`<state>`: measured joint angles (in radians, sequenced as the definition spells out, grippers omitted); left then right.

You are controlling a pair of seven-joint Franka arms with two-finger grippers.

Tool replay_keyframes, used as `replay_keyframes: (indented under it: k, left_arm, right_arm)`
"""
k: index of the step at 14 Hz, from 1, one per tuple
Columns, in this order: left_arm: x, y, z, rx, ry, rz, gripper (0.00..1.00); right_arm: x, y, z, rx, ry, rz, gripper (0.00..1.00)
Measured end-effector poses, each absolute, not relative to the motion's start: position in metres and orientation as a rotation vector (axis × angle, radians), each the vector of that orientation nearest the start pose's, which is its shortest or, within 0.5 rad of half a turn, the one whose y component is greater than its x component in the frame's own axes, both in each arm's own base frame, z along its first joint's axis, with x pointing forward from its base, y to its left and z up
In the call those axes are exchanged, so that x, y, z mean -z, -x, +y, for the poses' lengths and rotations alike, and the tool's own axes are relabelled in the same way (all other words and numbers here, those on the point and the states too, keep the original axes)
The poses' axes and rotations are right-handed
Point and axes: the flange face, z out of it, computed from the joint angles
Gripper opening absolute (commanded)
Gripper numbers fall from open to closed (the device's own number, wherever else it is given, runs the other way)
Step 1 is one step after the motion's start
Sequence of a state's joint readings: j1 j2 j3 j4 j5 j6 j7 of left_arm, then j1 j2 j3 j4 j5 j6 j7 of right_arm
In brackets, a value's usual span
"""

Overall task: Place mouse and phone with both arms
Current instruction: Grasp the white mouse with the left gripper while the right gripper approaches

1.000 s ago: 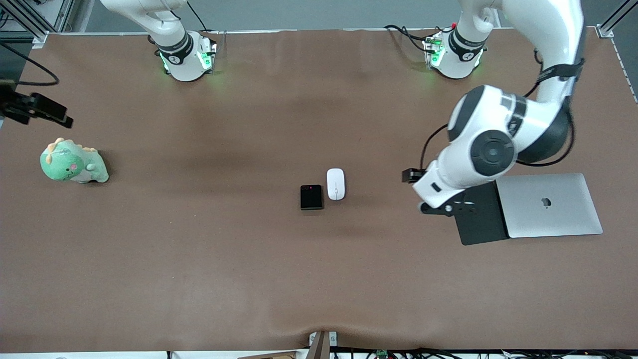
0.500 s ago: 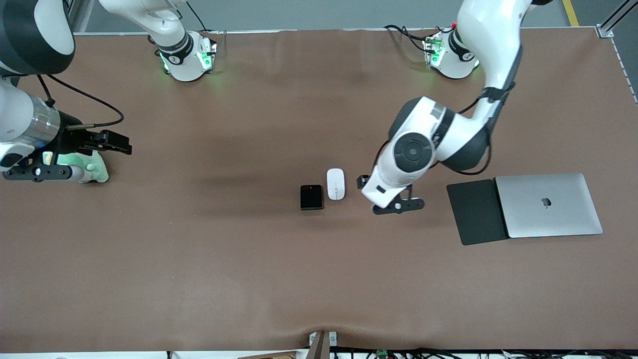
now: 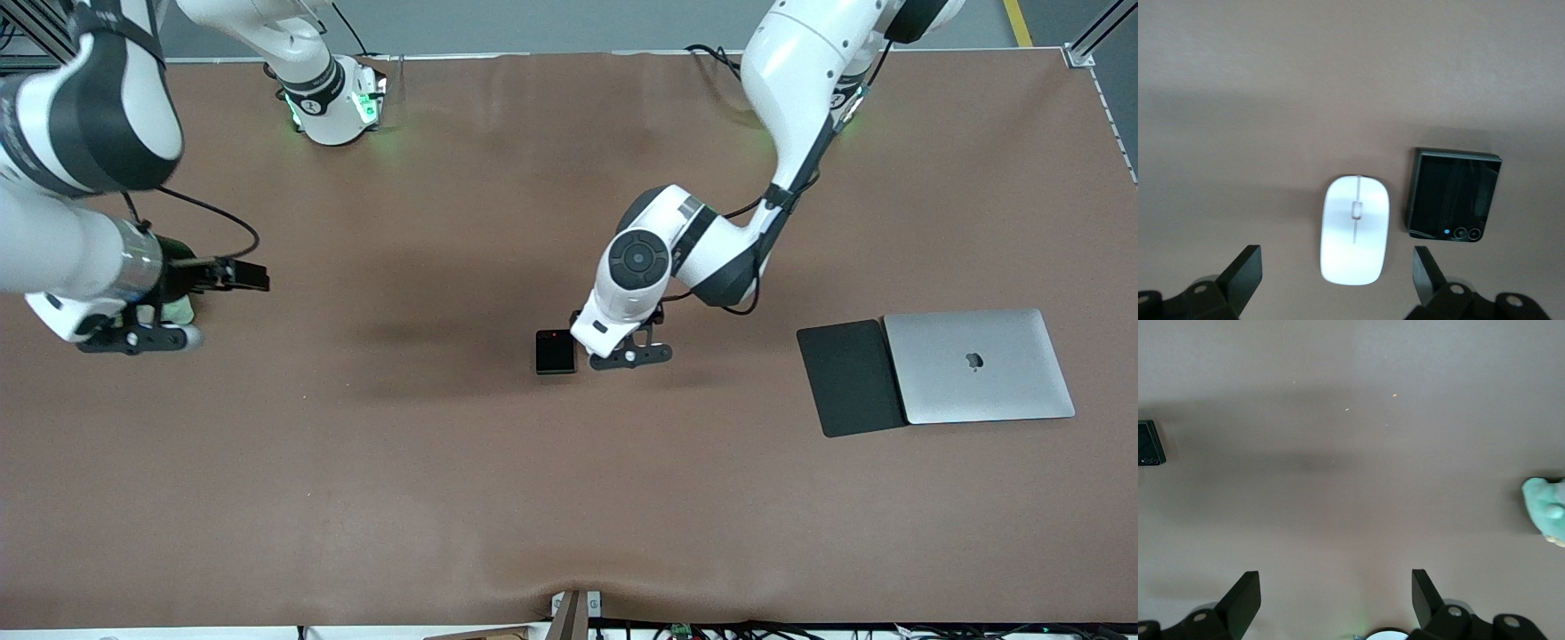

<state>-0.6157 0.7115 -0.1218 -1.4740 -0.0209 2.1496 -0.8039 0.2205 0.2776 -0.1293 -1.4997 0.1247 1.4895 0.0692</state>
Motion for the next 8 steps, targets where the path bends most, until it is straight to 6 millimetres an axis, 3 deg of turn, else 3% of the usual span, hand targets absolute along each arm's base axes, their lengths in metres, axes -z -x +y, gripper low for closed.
replay_keyframes:
  k: [2,3,8]
  left_arm:
    - [-0.243,-0.533,-0.477,-0.138,3.185,-0.153,1.00]
    - [-0.237,-0.531,-0.479,-0.141,3.178,-0.144,0.94]
    - [-0.207,-0.528,-0.480,-0.130,3.155,-0.109,0.93]
  right_arm:
    - [-0.479,-0.619,0.101,-0.370,3.026,-0.036,1.00]
    - [-0.478,-0.622,0.117,-0.318,3.027,-0.005,1.00]
    - [-0.464,-0.625,0.183,-0.283,2.942,0.236,1.00]
